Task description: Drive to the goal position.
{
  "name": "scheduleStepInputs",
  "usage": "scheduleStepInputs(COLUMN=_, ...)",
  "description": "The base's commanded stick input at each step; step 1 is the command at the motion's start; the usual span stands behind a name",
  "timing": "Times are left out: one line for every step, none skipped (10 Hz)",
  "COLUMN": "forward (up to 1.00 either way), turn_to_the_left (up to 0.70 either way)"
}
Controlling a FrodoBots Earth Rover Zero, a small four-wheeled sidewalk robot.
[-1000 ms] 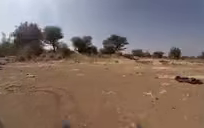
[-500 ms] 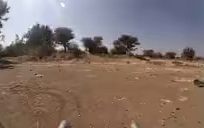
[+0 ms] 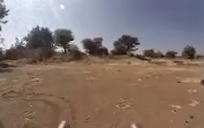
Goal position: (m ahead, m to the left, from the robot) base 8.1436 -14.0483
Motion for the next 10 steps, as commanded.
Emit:
scheduleStepInputs(forward=0.5, turn_to_the_left=0.0)
scheduleStepInputs(forward=0.5, turn_to_the_left=0.0)
scheduleStepInputs(forward=0.5, turn_to_the_left=0.0)
scheduleStepInputs(forward=0.5, turn_to_the_left=0.0)
scheduleStepInputs(forward=0.5, turn_to_the_left=0.0)
scheduleStepInputs(forward=0.5, turn_to_the_left=0.0)
scheduleStepInputs(forward=0.5, turn_to_the_left=0.0)
scheduleStepInputs(forward=0.5, turn_to_the_left=0.0)
scheduleStepInputs(forward=0.5, turn_to_the_left=0.0)
scheduleStepInputs(forward=0.5, turn_to_the_left=0.0)
